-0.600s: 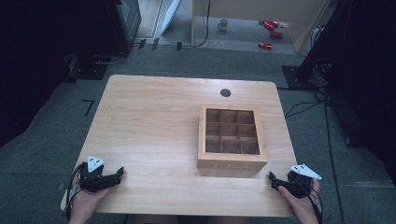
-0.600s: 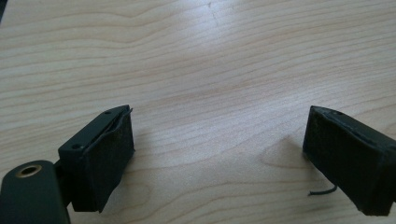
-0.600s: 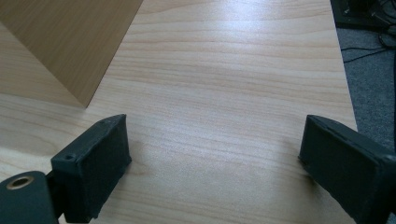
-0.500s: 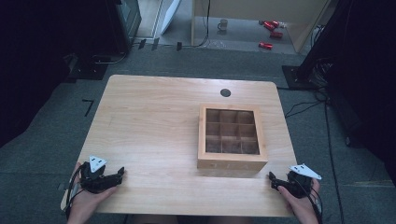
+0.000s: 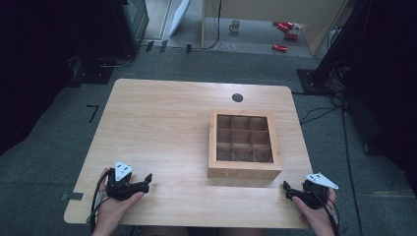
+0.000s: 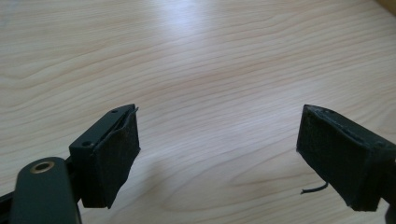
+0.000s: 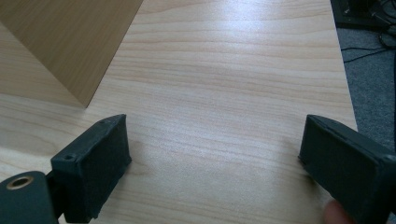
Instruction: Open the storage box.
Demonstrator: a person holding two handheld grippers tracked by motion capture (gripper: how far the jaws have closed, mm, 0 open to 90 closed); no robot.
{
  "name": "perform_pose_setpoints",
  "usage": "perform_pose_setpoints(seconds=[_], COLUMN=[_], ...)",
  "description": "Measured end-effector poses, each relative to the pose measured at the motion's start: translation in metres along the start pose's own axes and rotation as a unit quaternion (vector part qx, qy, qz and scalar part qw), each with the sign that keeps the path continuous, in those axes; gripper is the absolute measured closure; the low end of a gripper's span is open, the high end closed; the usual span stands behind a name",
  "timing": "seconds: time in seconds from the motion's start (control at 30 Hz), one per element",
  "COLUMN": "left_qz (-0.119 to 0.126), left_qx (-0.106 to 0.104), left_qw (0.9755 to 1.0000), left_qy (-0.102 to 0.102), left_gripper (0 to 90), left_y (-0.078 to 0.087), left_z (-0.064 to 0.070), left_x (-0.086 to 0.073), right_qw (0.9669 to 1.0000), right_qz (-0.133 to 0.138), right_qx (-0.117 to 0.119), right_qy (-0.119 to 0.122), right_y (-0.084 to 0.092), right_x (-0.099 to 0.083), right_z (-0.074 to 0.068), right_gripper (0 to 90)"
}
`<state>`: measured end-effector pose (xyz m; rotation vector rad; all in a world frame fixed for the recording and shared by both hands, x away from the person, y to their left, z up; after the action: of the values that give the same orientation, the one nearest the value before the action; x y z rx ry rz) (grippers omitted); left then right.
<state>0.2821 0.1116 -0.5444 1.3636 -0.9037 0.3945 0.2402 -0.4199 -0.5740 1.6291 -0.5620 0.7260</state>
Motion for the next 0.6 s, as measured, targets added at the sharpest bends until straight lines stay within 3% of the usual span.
perform_pose_setpoints(seconds=[0.03,0.1,0.13,0.27,0.6], left_qz=[0.000,0.000,0.001,0.004,0.007], left_qx=[-0.009,-0.013,-0.021,-0.035,-0.065], left_qw=[0.9999,0.9998,0.9996,0.9989,0.9969], left_qy=[-0.009,-0.011,-0.018,-0.029,-0.044], left_gripper=[13.7,13.8,13.8,13.9,14.2], left_y=[-0.001,-0.002,-0.003,-0.006,-0.013], left_z=[0.011,0.016,0.027,0.047,0.087], left_x=[0.003,0.005,0.008,0.015,0.030], right_qw=[1.0000,1.0000,1.0000,1.0000,1.0000], right_qz=[0.000,0.000,0.000,0.000,0.000], right_qx=[0.000,0.000,0.000,0.000,0.000], right_qy=[0.000,0.000,0.000,0.000,0.000], right_y=[0.000,0.000,0.000,0.000,0.000], right_x=[0.000,0.000,0.000,0.000,0.000], right_z=[0.000,0.000,0.000,0.000,0.000], right_gripper=[8.1,8.1,8.1,8.1,8.1])
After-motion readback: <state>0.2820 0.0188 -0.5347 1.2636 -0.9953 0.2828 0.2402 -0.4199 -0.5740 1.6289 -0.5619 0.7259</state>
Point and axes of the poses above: each handheld gripper's, and its own axes: y roughly backward along the jaws, x roughly out of its top, z roughly to its right, the point moved 7 cm from there along -y, roughly forward along the jaws, and after that the axes turned 6 degrees about x, right-handed, at the moved point
